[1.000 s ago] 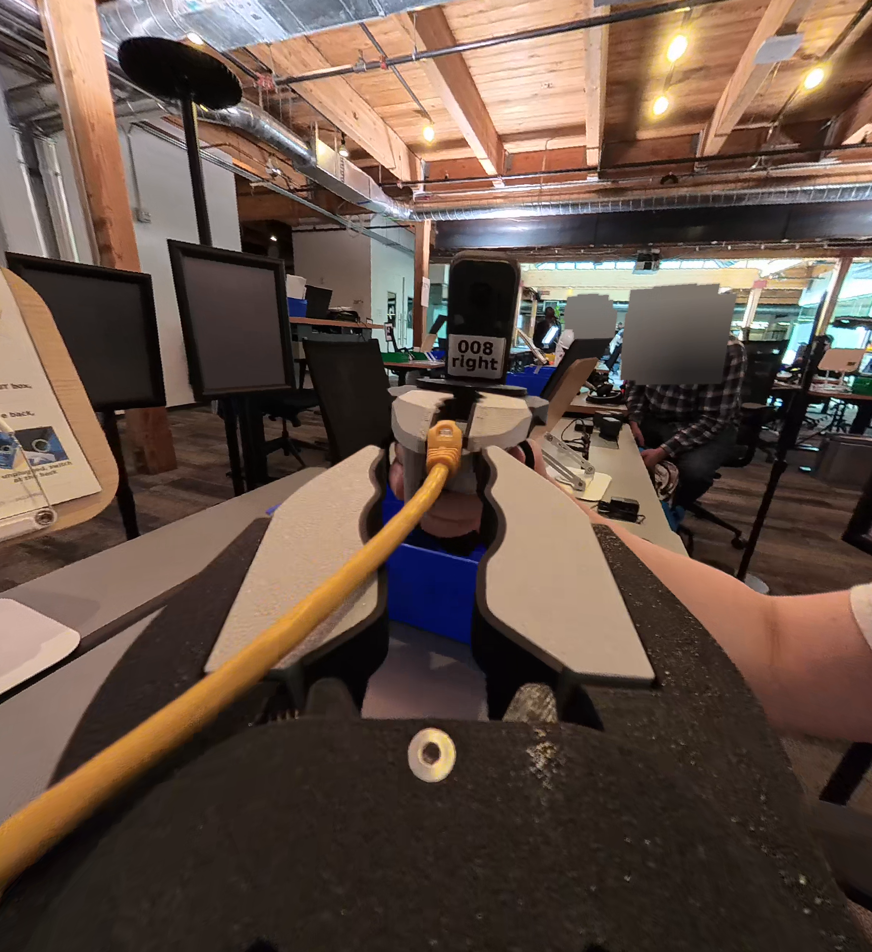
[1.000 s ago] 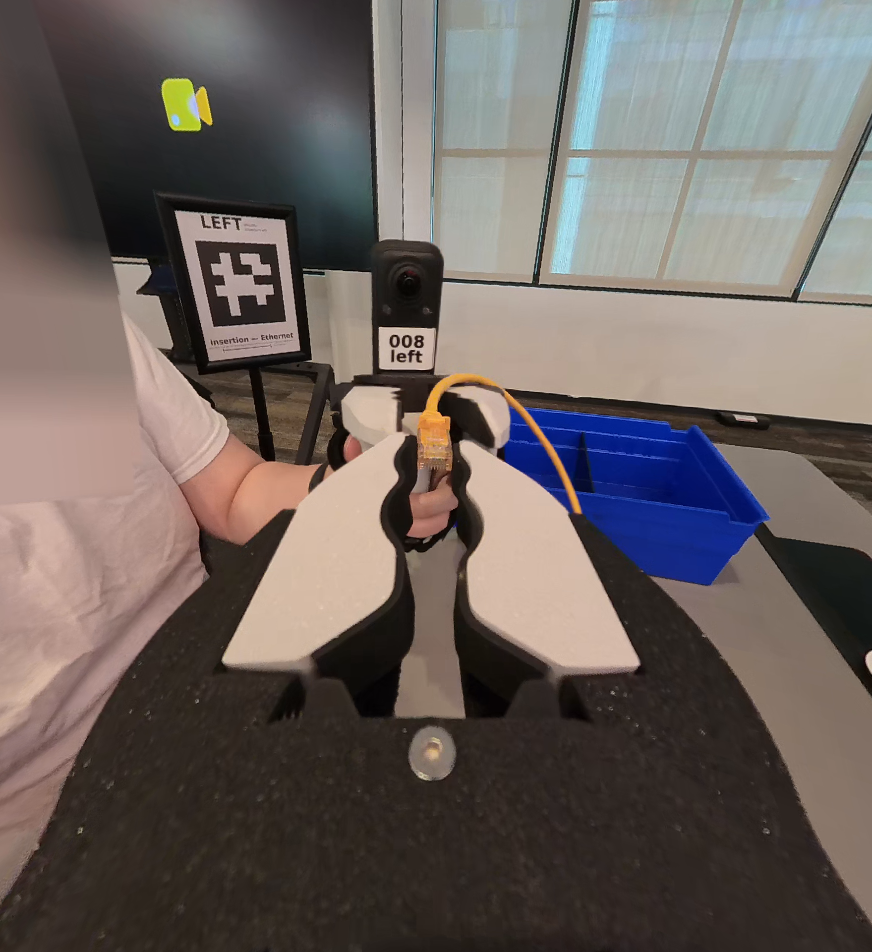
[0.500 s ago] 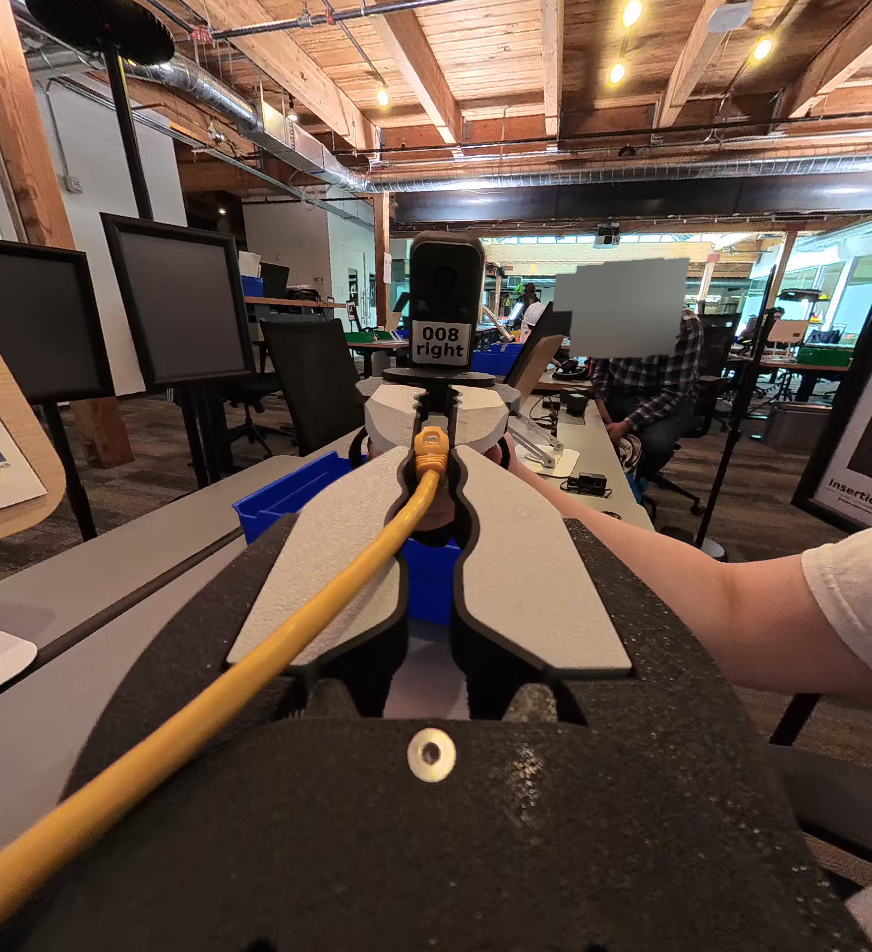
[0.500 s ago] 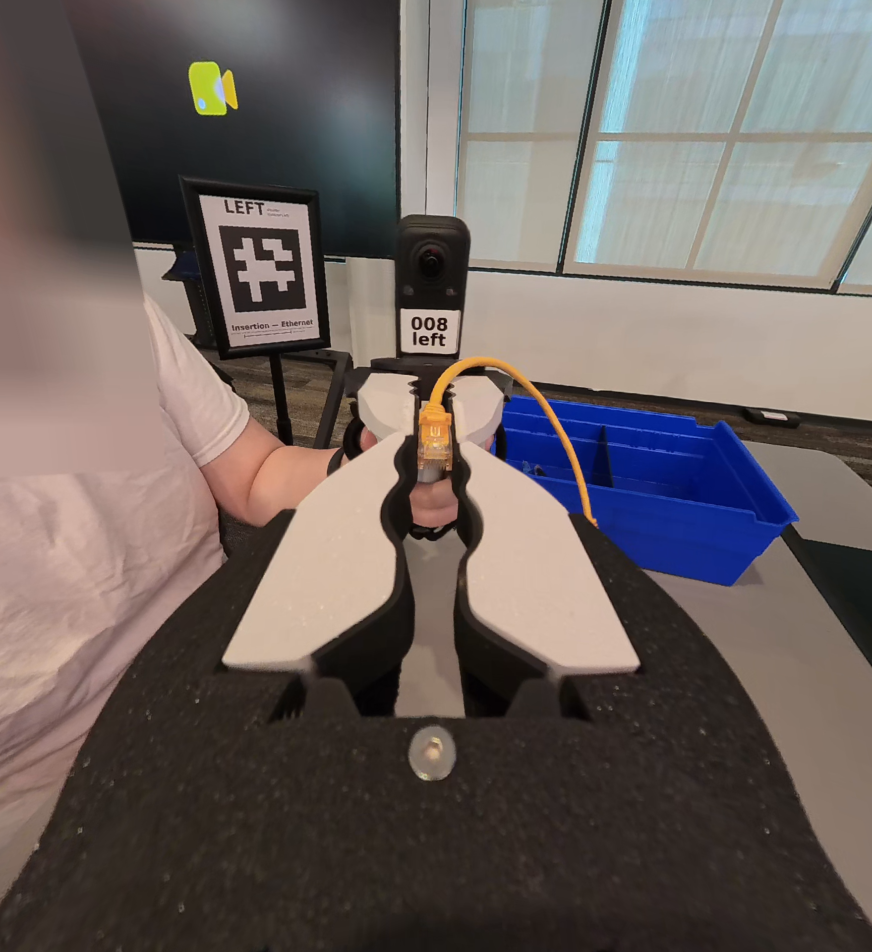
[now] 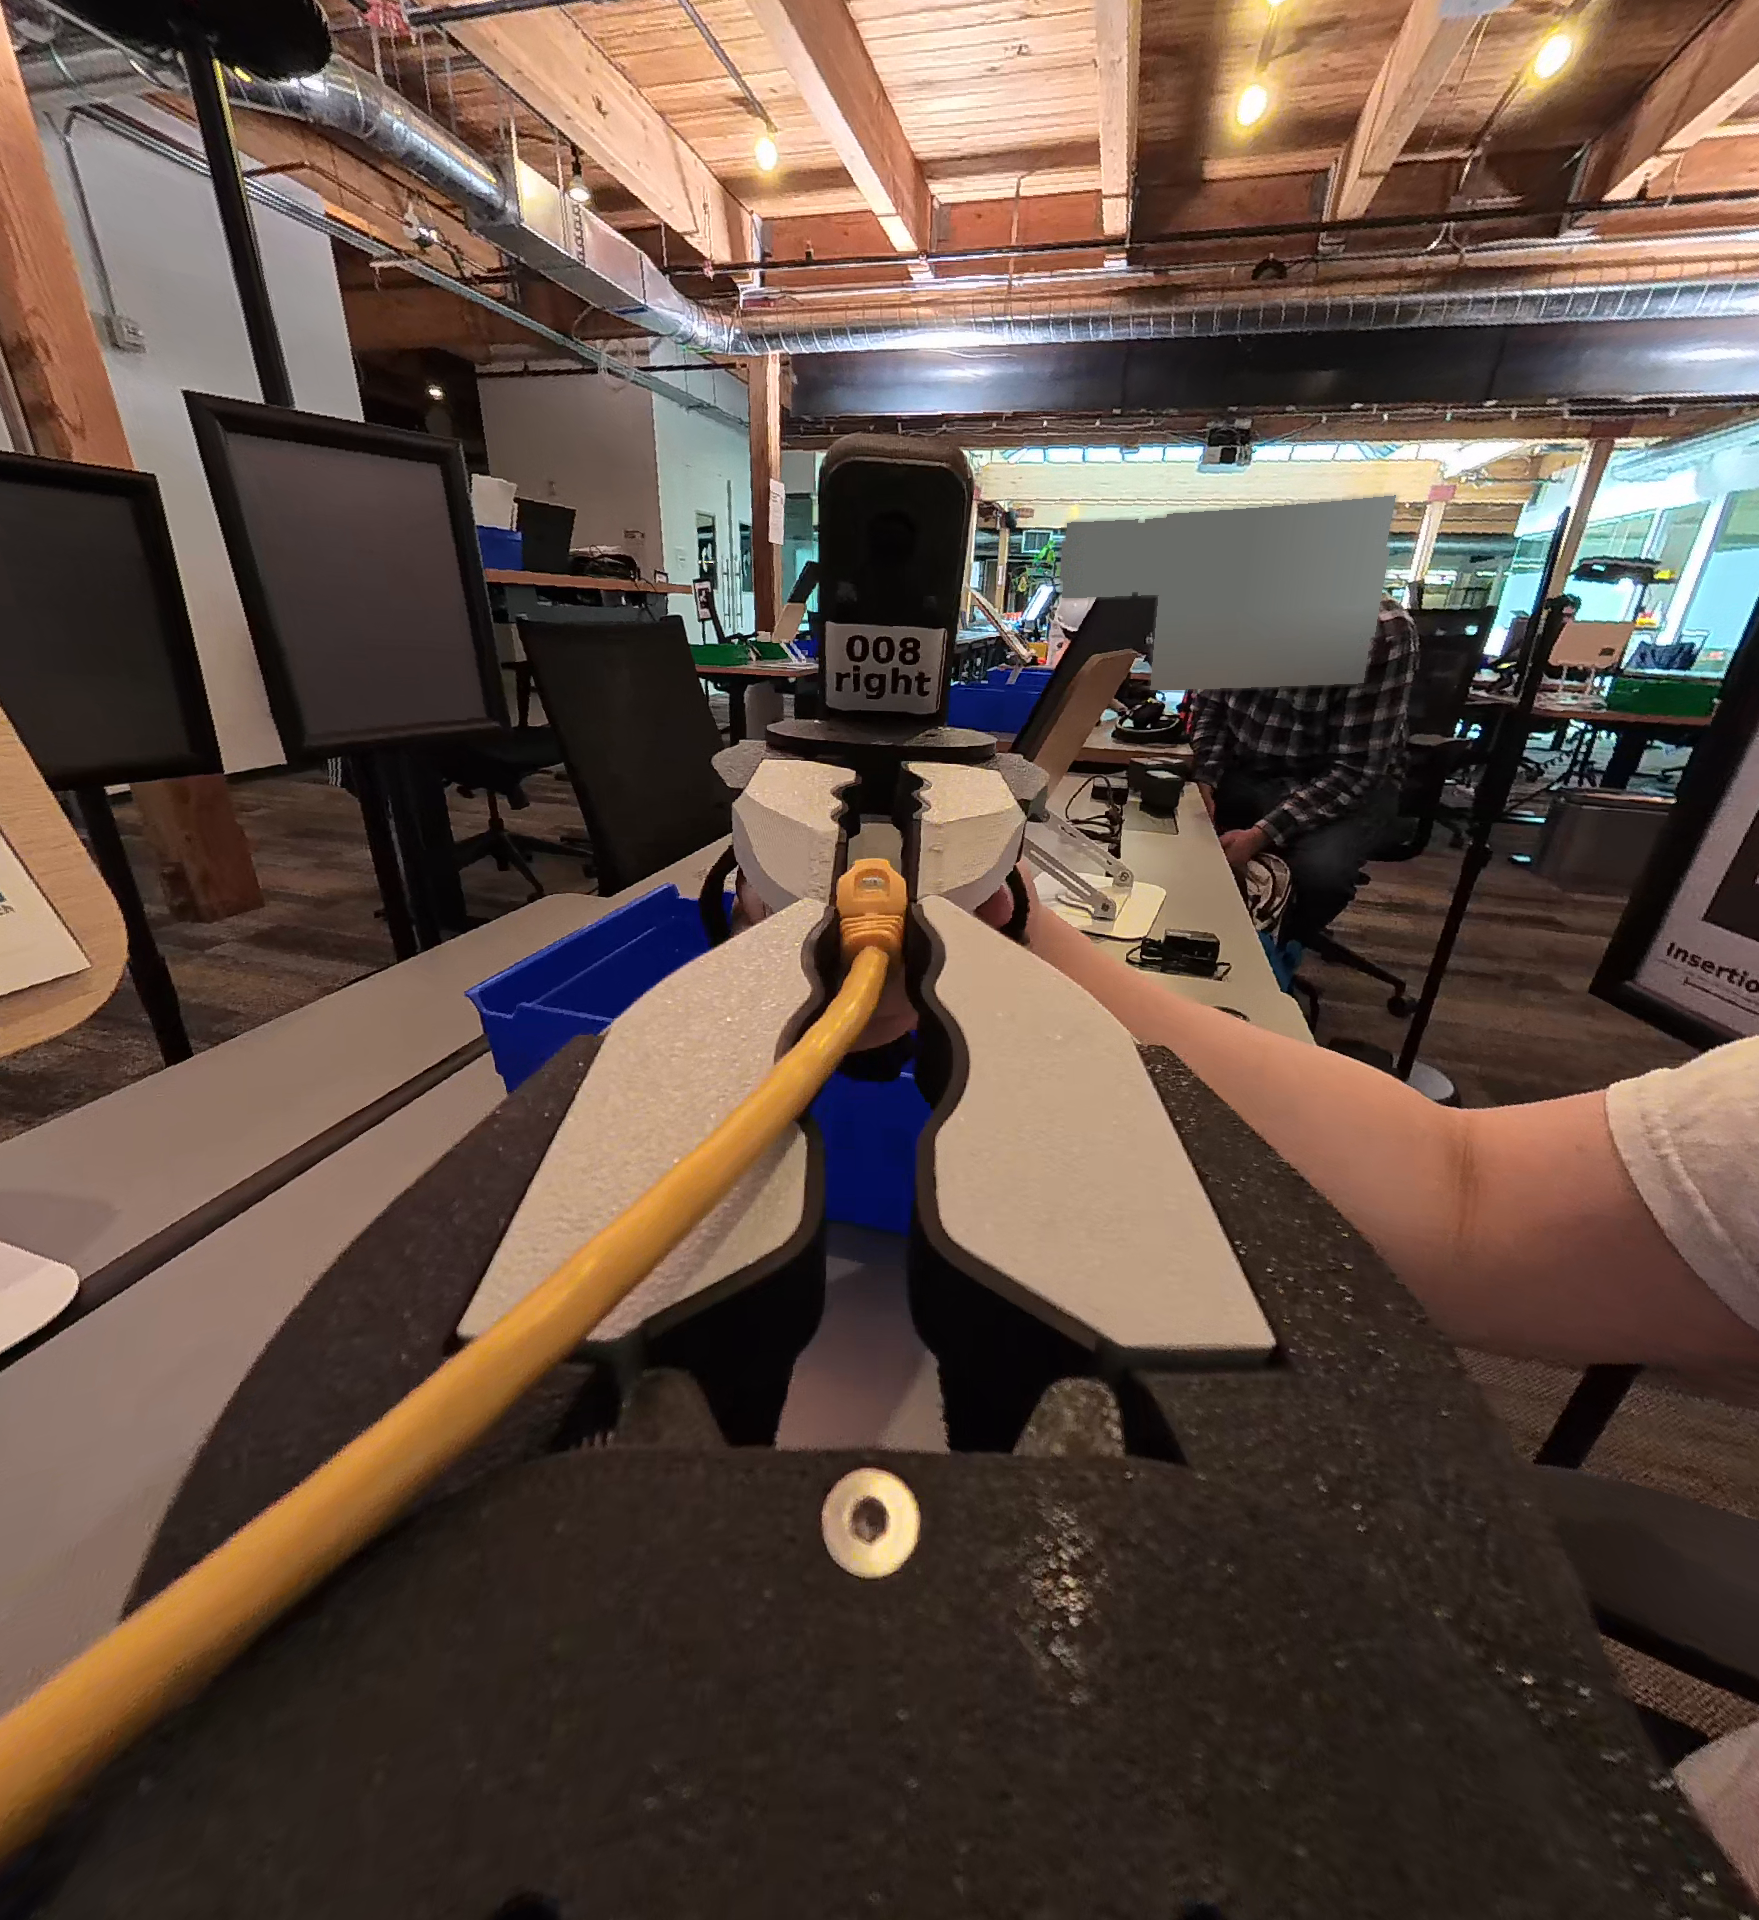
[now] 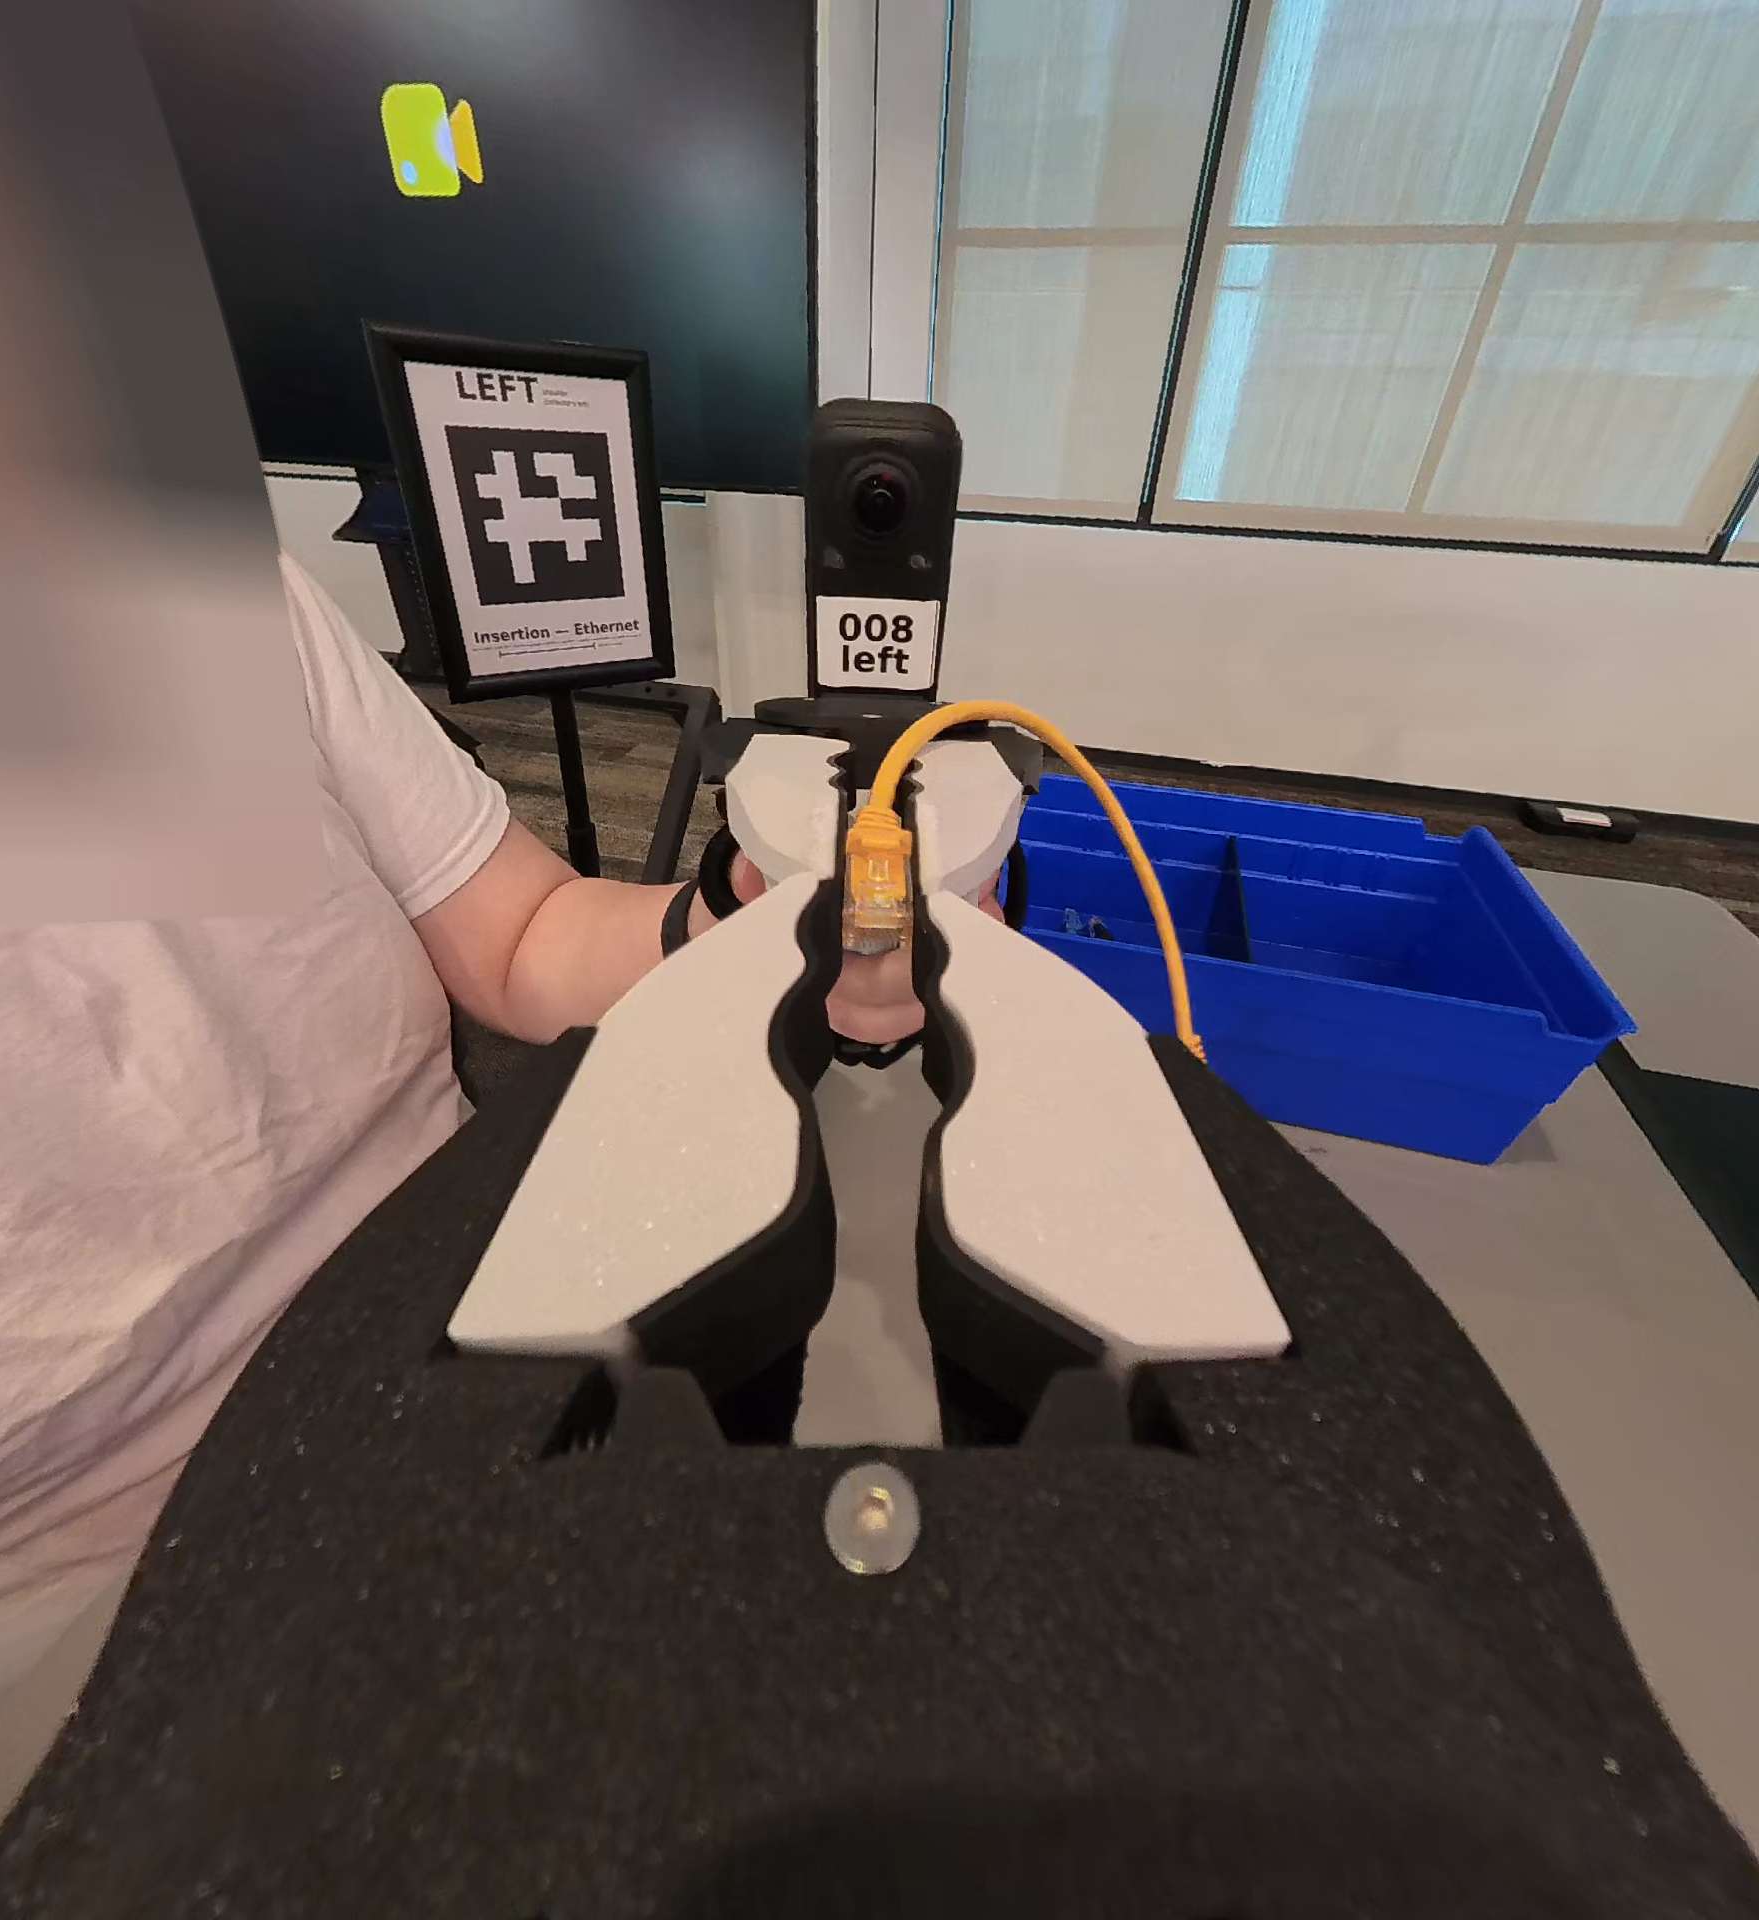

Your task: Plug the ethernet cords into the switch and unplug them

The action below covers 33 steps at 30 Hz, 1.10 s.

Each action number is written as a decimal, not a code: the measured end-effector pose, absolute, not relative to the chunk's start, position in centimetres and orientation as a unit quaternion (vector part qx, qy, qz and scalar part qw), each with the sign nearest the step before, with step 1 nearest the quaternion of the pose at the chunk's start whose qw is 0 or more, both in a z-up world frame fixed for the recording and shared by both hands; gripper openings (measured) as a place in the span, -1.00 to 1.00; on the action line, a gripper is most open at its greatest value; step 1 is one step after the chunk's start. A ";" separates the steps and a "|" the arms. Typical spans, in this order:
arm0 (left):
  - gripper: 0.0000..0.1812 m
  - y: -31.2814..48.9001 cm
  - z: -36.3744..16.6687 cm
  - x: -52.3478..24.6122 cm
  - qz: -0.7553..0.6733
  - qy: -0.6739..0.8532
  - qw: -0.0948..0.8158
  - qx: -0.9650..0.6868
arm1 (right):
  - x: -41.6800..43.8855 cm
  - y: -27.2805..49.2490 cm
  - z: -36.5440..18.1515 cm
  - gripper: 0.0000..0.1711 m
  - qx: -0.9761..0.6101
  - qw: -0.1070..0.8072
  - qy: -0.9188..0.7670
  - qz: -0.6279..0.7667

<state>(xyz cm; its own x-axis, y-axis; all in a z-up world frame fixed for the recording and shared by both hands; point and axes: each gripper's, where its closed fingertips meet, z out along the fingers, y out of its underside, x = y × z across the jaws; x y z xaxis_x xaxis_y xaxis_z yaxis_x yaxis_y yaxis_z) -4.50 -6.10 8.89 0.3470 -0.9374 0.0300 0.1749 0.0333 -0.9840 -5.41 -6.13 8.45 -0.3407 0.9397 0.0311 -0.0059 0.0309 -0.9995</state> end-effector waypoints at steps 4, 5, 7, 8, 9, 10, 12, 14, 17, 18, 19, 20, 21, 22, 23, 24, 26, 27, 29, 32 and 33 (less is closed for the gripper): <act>-0.87 -5.6 8.9 -5.3 -0.422 0.349 0.637 -0.542 | -5.7 -5.0 8.8 -0.59 -0.415 0.458 -0.568 0.544; -0.87 -5.3 9.0 -5.9 -0.408 0.344 0.646 -0.546 | -5.6 -4.5 8.8 -0.52 -0.428 0.470 -0.563 0.528; -0.87 -4.6 9.3 -7.8 -0.370 0.327 0.666 -0.559 | -5.6 -2.2 8.5 -0.53 -0.487 0.506 -0.543 0.460; -0.87 -4.1 9.6 -8.9 -0.349 0.315 0.676 -0.567 | -5.5 -0.7 8.0 -0.52 -0.525 0.522 -0.533 0.410; -0.87 -3.7 9.9 -10.0 -0.330 0.301 0.687 -0.573 | -5.4 0.5 7.4 -0.52 -0.557 0.536 -0.519 0.366; -0.87 -3.4 10.2 -11.1 -0.312 0.289 0.696 -0.578 | -5.4 1.7 6.8 -0.51 -0.588 0.547 -0.496 0.331; -0.87 -3.0 10.7 -12.9 -0.276 0.270 0.710 -0.589 | -5.5 3.3 4.5 -0.46 -0.652 0.542 -0.450 0.279; -0.87 -2.7 10.9 -14.1 -0.243 0.258 0.721 -0.595 | -6.1 3.8 0.9 -0.34 -0.700 0.520 -0.425 0.242; -0.87 -2.6 10.6 -14.5 -0.214 0.254 0.730 -0.598 | -6.5 4.0 -4.2 -0.27 -0.748 0.511 -0.380 0.189; -0.87 -2.5 10.4 -14.5 -0.207 0.254 0.730 -0.600 | -6.7 3.8 -5.7 -0.22 -0.759 0.504 -0.374 0.174; -0.87 -2.5 10.3 -14.5 -0.201 0.254 0.730 -0.602 | -6.8 3.6 -7.0 -0.19 -0.768 0.498 -0.372 0.154; -0.87 -2.5 10.1 -14.5 -0.196 0.256 0.729 -0.604 | -6.9 3.4 -8.1 -0.16 -0.775 0.492 -0.374 0.134; -0.87 -2.5 10.1 -14.4 -0.192 0.257 0.728 -0.606 | -7.1 3.3 -9.1 -0.14 -0.779 0.488 -0.375 0.118; -0.87 -2.5 10.1 -14.5 -0.189 0.257 0.729 -0.606 | -7.2 3.2 -9.9 -0.14 -0.783 0.483 -0.378 0.105; -0.87 -2.6 10.1 -14.5 -0.186 0.257 0.729 -0.607 | -7.4 3.1 -10.6 -0.14 -0.785 0.479 -0.381 0.097; -0.87 -2.7 10.1 -14.5 -0.185 0.258 0.729 -0.607 | -7.6 3.0 -11.1 -0.14 -0.789 0.474 -0.381 0.091; -0.87 -2.7 9.9 -14.6 -0.181 0.256 0.727 -0.611 | -7.6 3.3 -12.1 -0.10 -0.798 0.466 -0.374 0.077; -0.87 -2.6 9.7 -14.8 -0.177 0.254 0.726 -0.614 | -7.6 3.5 -12.5 -0.10 -0.804 0.461 -0.368 0.077; -0.87 -2.6 9.5 -14.9 -0.180 0.251 0.724 -0.617 | -7.8 3.7 -13.1 -0.07 -0.815 0.450 -0.356 0.083; -0.87 -2.6 9.5 -15.3 -0.190 0.242 0.725 -0.617 | -8.0 4.1 -13.7 -0.06 -0.824 0.447 -0.338 0.086; -0.87 -2.5 9.5 -15.5 -0.189 0.240 0.725 -0.617 | -8.1 4.2 -13.7 -0.07 -0.823 0.451 -0.334 0.084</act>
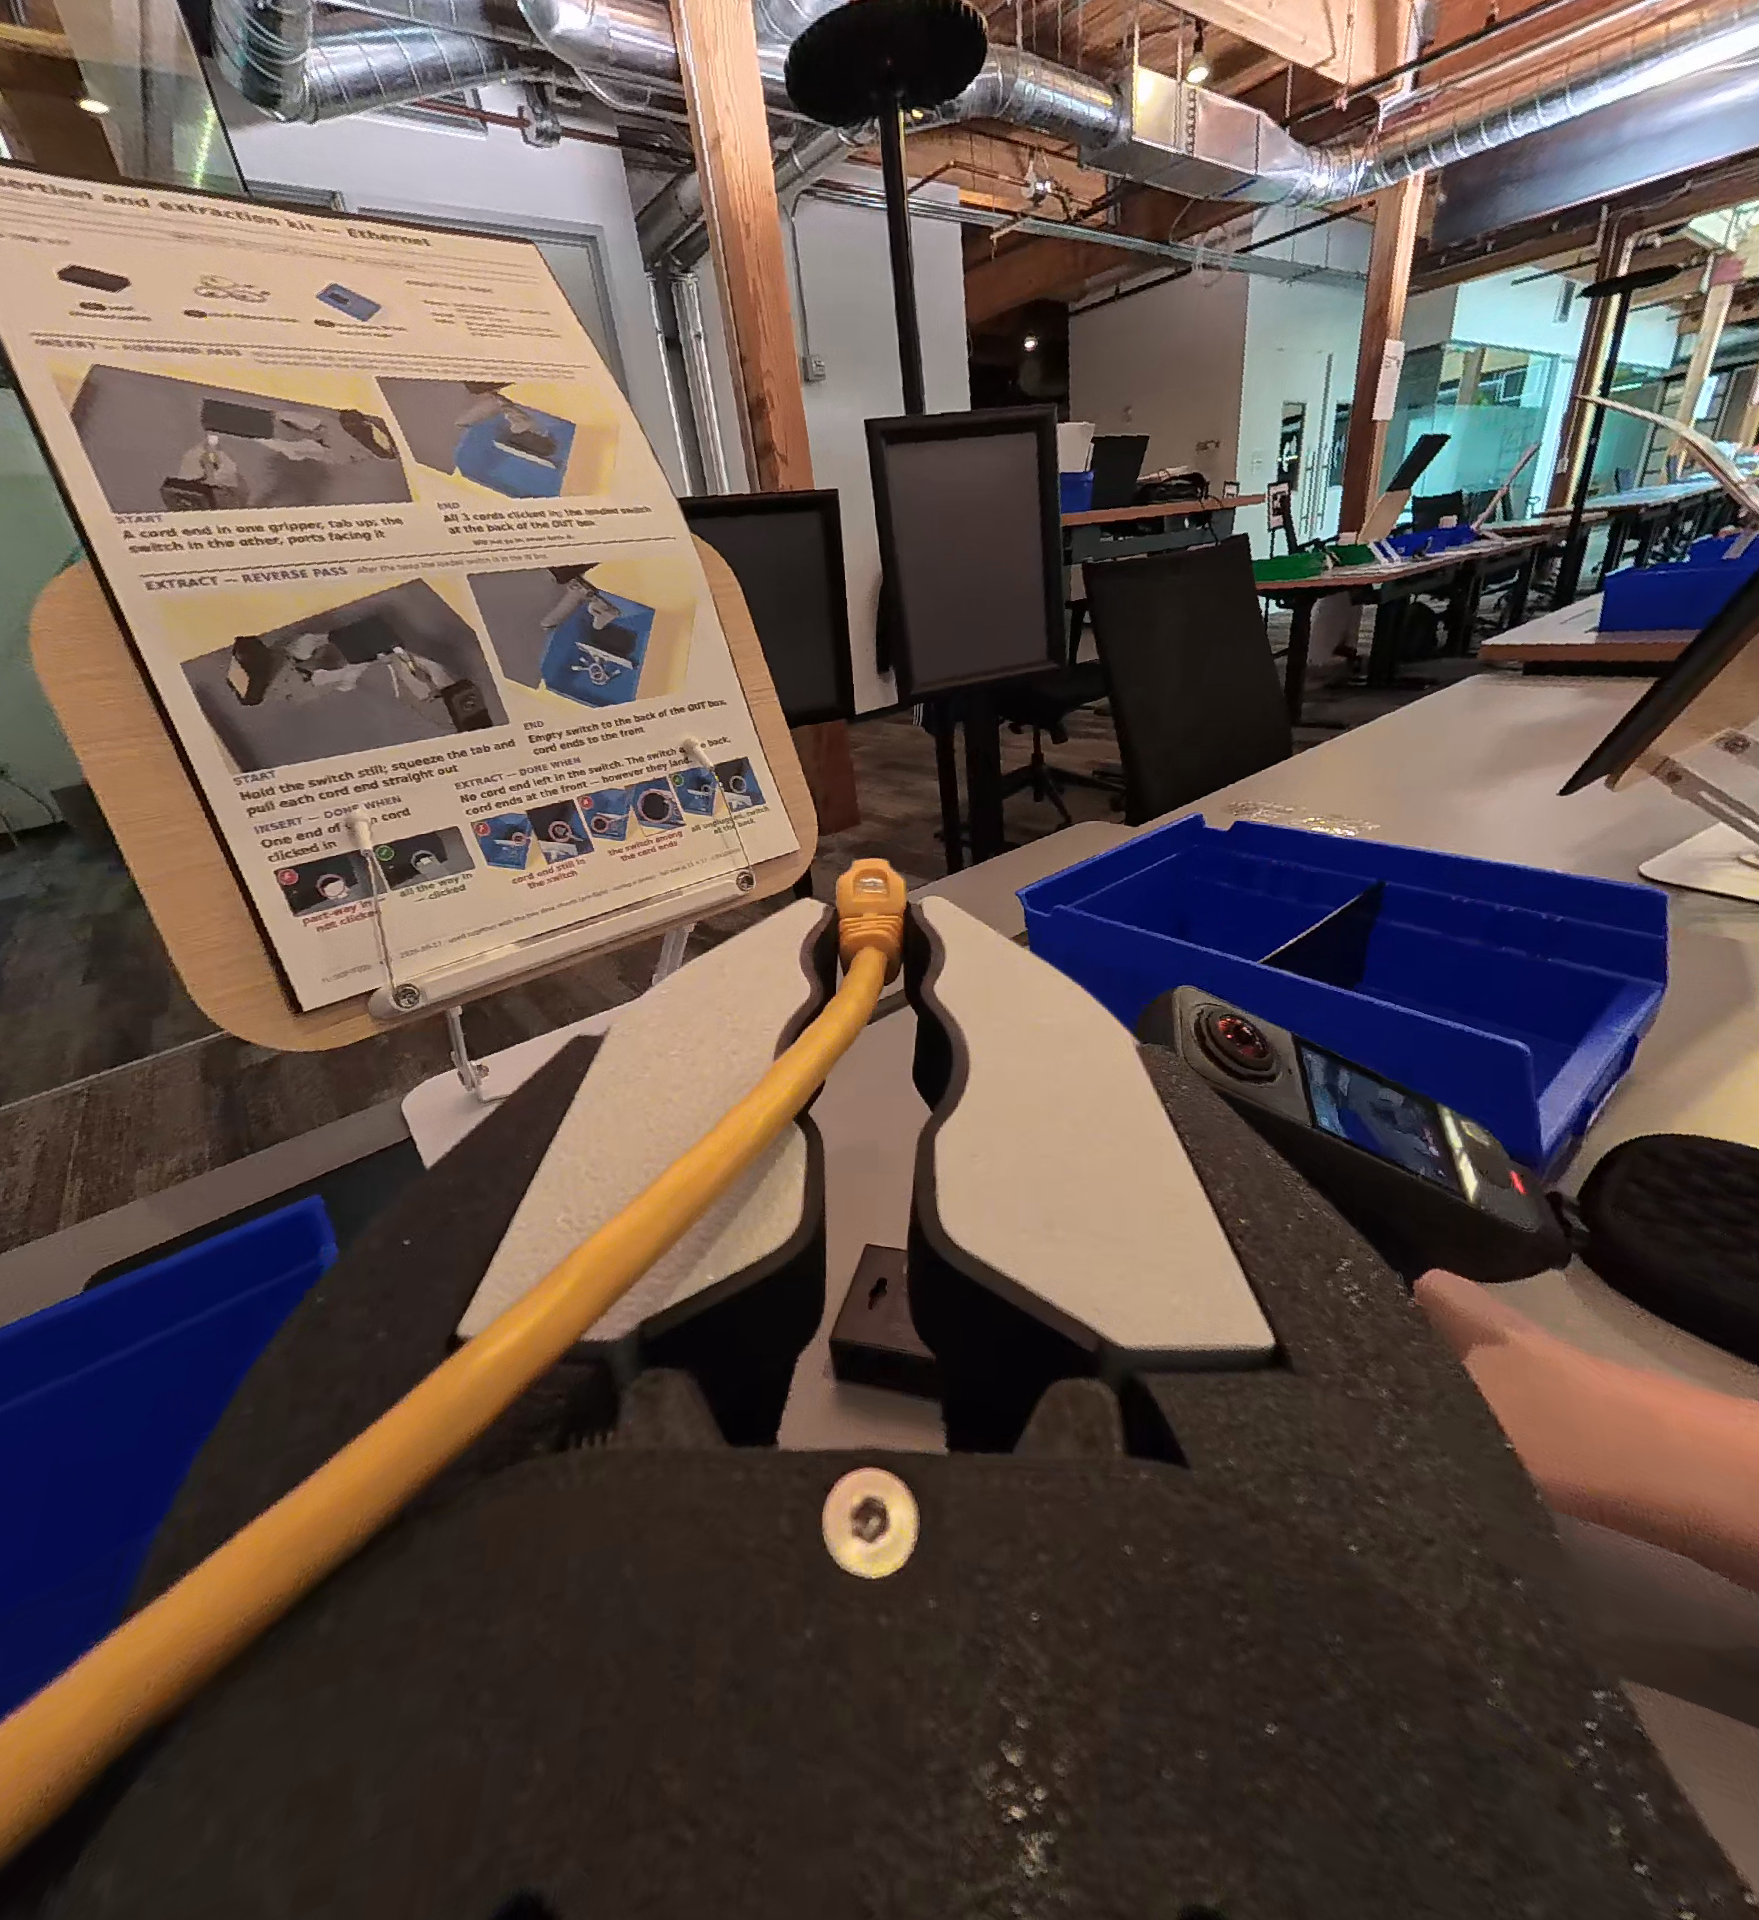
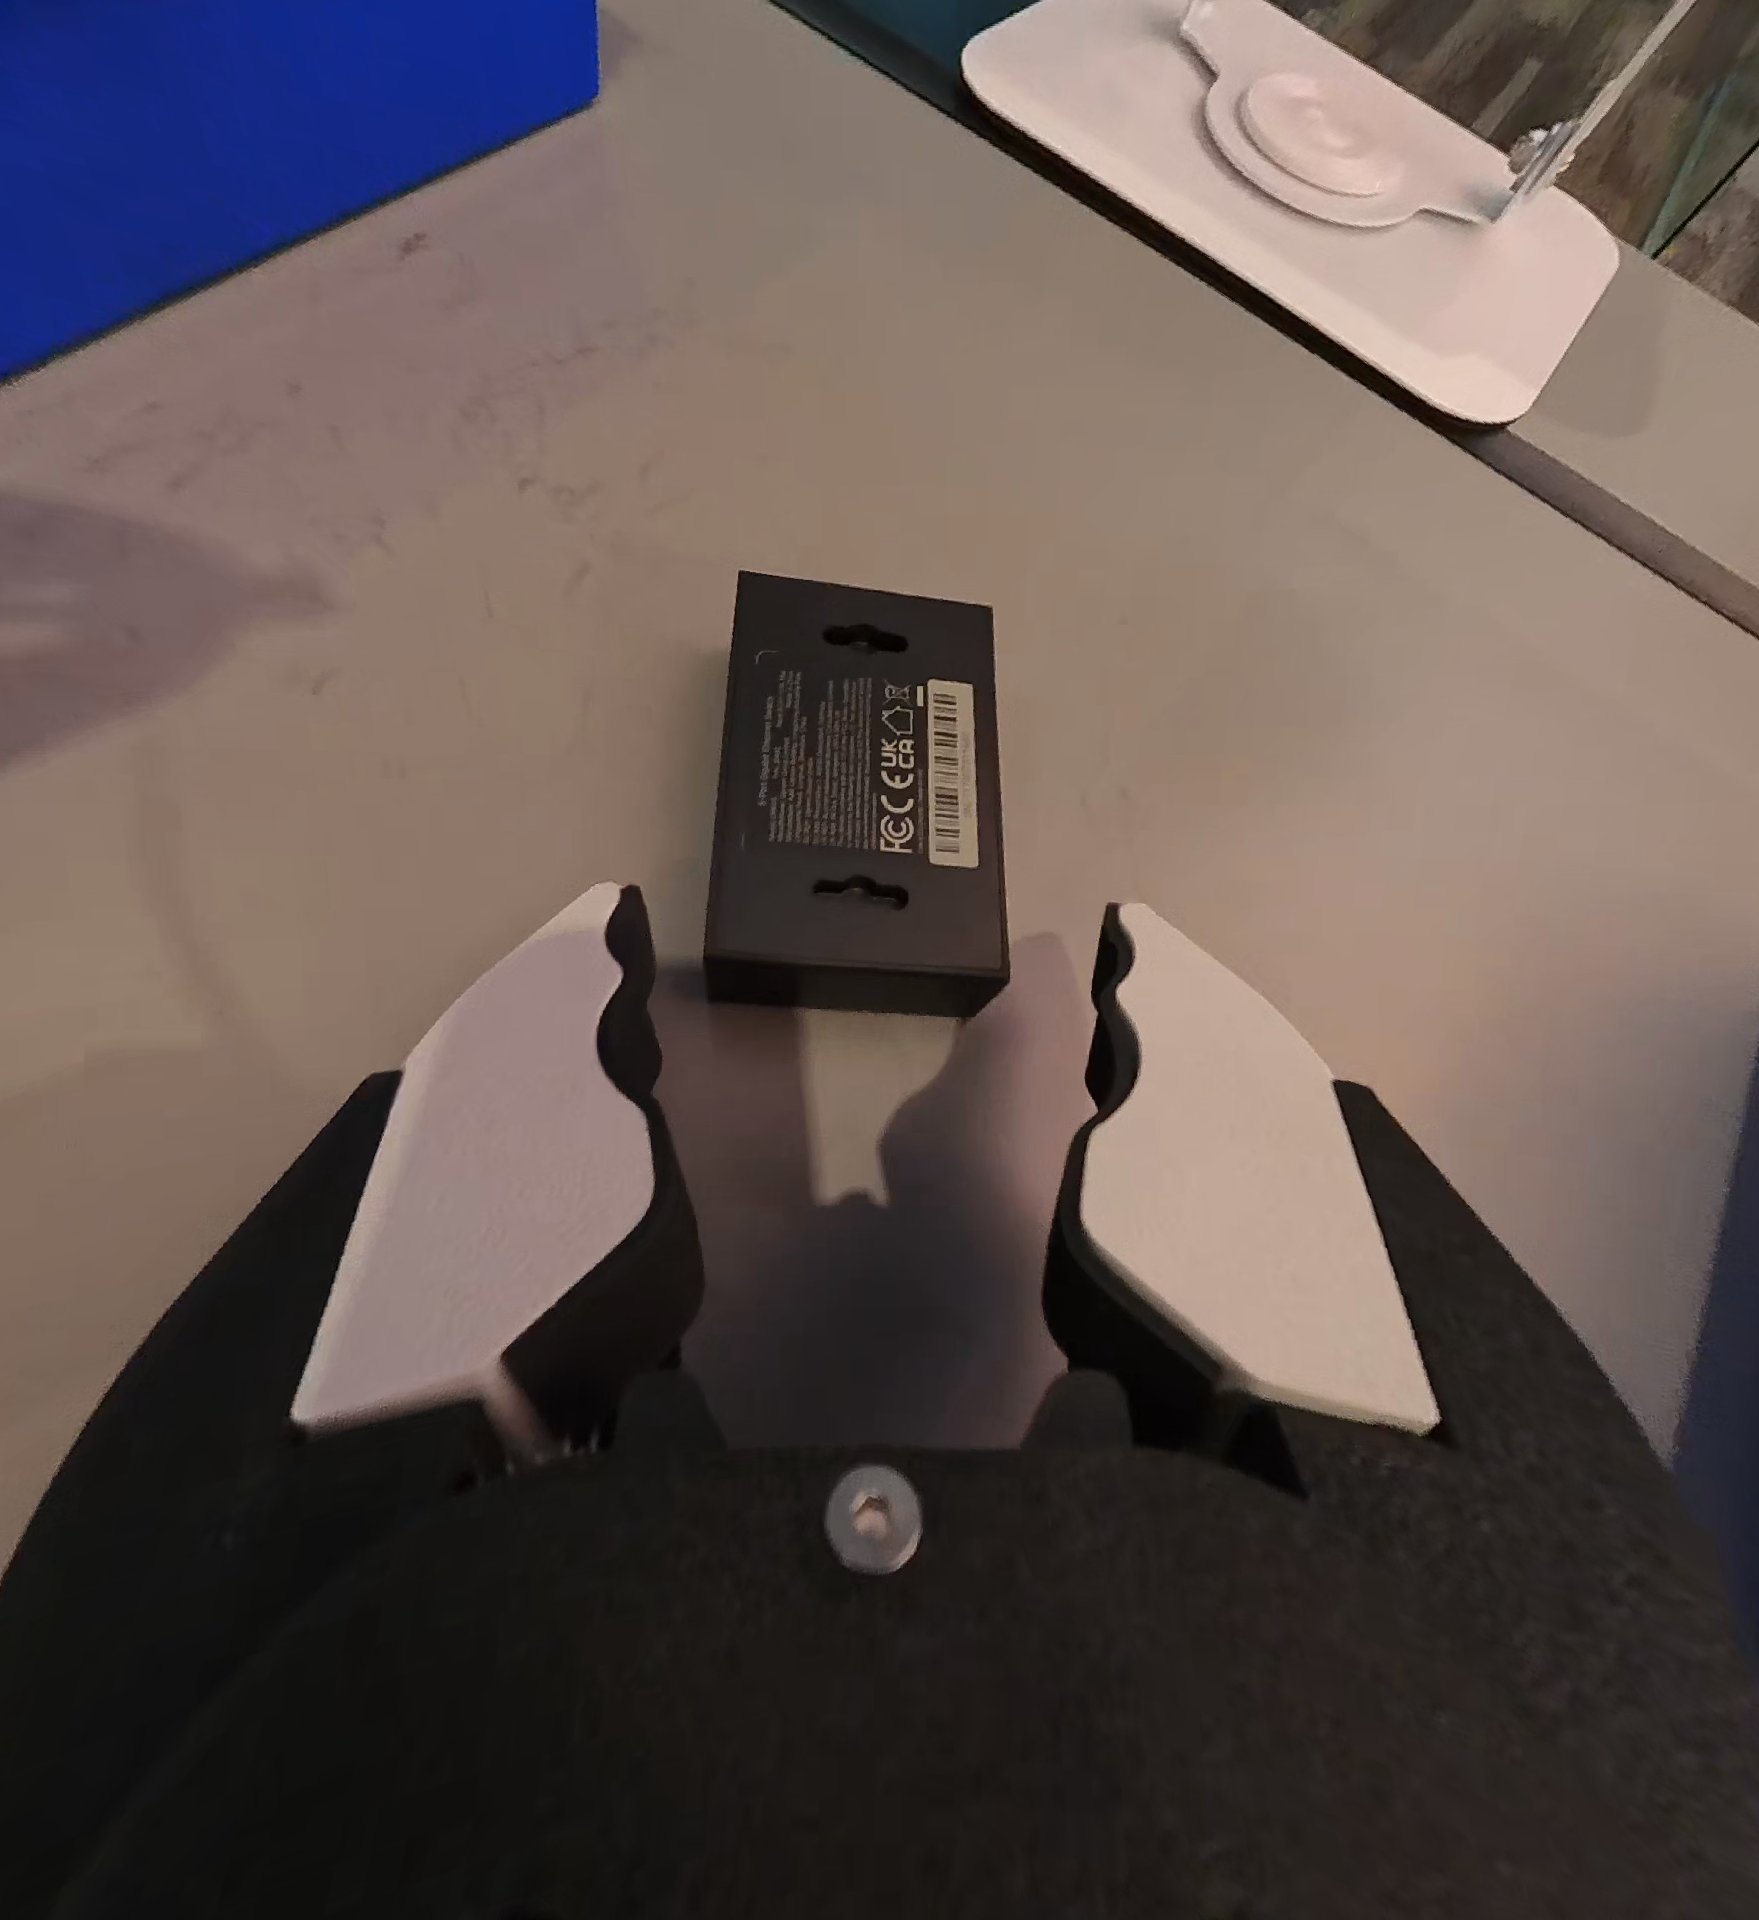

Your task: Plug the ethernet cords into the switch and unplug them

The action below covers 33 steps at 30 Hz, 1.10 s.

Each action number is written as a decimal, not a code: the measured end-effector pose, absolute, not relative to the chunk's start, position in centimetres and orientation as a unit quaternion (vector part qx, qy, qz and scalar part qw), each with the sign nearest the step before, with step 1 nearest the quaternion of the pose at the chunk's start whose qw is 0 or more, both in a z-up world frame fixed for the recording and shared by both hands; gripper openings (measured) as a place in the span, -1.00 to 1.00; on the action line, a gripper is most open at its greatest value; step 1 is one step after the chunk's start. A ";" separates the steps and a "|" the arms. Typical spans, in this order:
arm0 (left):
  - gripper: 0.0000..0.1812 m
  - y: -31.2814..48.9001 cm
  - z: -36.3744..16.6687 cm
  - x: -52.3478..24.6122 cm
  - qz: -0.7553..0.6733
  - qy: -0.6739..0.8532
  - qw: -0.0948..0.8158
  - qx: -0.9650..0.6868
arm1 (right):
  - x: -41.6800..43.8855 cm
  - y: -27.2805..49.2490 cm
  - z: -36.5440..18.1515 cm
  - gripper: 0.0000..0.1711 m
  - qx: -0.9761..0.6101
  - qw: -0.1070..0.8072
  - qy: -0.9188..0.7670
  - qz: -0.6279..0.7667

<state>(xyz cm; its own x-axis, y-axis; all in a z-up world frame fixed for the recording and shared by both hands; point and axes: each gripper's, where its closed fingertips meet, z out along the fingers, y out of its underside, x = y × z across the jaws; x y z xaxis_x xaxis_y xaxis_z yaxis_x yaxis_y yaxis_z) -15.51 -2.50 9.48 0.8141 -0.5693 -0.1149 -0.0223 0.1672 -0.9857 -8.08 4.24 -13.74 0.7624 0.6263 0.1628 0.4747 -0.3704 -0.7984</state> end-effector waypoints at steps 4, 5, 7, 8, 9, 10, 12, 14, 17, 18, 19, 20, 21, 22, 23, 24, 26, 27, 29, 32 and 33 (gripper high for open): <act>-0.87 -2.3 9.3 -15.9 -0.183 0.235 0.726 -0.620 | -8.3 4.6 -14.0 -0.17 -0.828 0.449 -0.327 0.074; -0.87 -2.4 9.3 -15.9 -0.187 0.235 0.725 -0.619 | -8.3 4.7 -13.9 -0.21 -0.828 0.453 -0.322 0.070; -0.87 -2.5 9.2 -15.7 -0.193 0.236 0.723 -0.620 | -8.4 4.6 -13.7 -0.22 -0.828 0.457 -0.317 0.073; -0.87 -2.6 9.2 -15.7 -0.195 0.236 0.723 -0.619 | -8.4 4.6 -13.9 -0.22 -0.831 0.453 -0.316 0.074; -0.87 -2.6 9.3 -15.6 -0.195 0.238 0.723 -0.618 | -8.4 4.6 -14.0 -0.21 -0.833 0.448 -0.317 0.072; -0.87 -2.7 9.3 -15.6 -0.196 0.239 0.723 -0.618 | -8.3 4.7 -14.2 -0.18 -0.837 0.442 -0.315 0.068; -0.87 -2.8 9.4 -15.6 -0.196 0.240 0.723 -0.617 | -8.3 4.7 -14.6 -0.18 -0.844 0.431 -0.312 0.071; -0.87 -2.8 9.3 -15.5 -0.198 0.240 0.723 -0.617 | -8.2 4.7 -14.6 -0.17 -0.849 0.428 -0.302 0.075; -0.87 -2.7 9.3 -15.5 -0.199 0.239 0.722 -0.618 | -8.3 4.4 -15.0 -0.17 -0.855 0.413 -0.299 0.092; -0.87 -2.8 9.3 -15.5 -0.200 0.239 0.722 -0.617 | -8.4 4.3 -15.2 -0.17 -0.858 0.404 -0.301 0.094; -0.87 -2.8 9.3 -15.4 -0.201 0.240 0.722 -0.617 | -8.5 4.3 -15.3 -0.16 -0.861 0.400 -0.297 0.096; -0.87 -2.8 9.3 -15.3 -0.200 0.241 0.722 -0.617 | -8.5 4.2 -15.4 -0.19 -0.864 0.398 -0.293 0.099; -0.87 -2.8 9.3 -15.3 -0.200 0.242 0.721 -0.618 | -8.4 4.2 -15.4 -0.19 -0.868 0.395 -0.284 0.100; -0.87 -2.8 9.2 -15.2 -0.201 0.243 0.720 -0.618 | -8.2 4.1 -15.5 -0.17 -0.872 0.393 -0.276 0.100; -0.87 -2.8 9.2 -15.1 -0.201 0.243 0.720 -0.618 | -8.2 4.0 -15.6 -0.15 -0.876 0.388 -0.267 0.105; -0.87 -2.8 9.2 -15.1 -0.201 0.244 0.720 -0.618 | -8.2 3.8 -15.7 -0.19 -0.879 0.384 -0.261 0.109; -0.87 -2.9 9.3 -15.0 -0.202 0.245 0.721 -0.616 | -8.1 3.9 -15.7 -0.17 -0.881 0.384 -0.253 0.107; -0.87 -2.9 9.3 -14.9 -0.202 0.246 0.722 -0.615 | -8.1 3.9 -15.7 -0.17 -0.882 0.384 -0.250 0.106; -0.87 -2.9 9.4 -14.8 -0.203 0.246 0.722 -0.614 | -8.1 4.0 -15.8 -0.17 -0.884 0.384 -0.247 0.104; -0.87 -3.0 9.3 -14.7 -0.204 0.247 0.721 -0.614 | -8.2 4.0 -15.7 -0.21 -0.883 0.386 -0.247 0.104; -0.87 -3.0 9.3 -14.7 -0.204 0.247 0.721 -0.614 | -8.2 4.0 -15.6 -0.30 -0.880 0.390 -0.248 0.105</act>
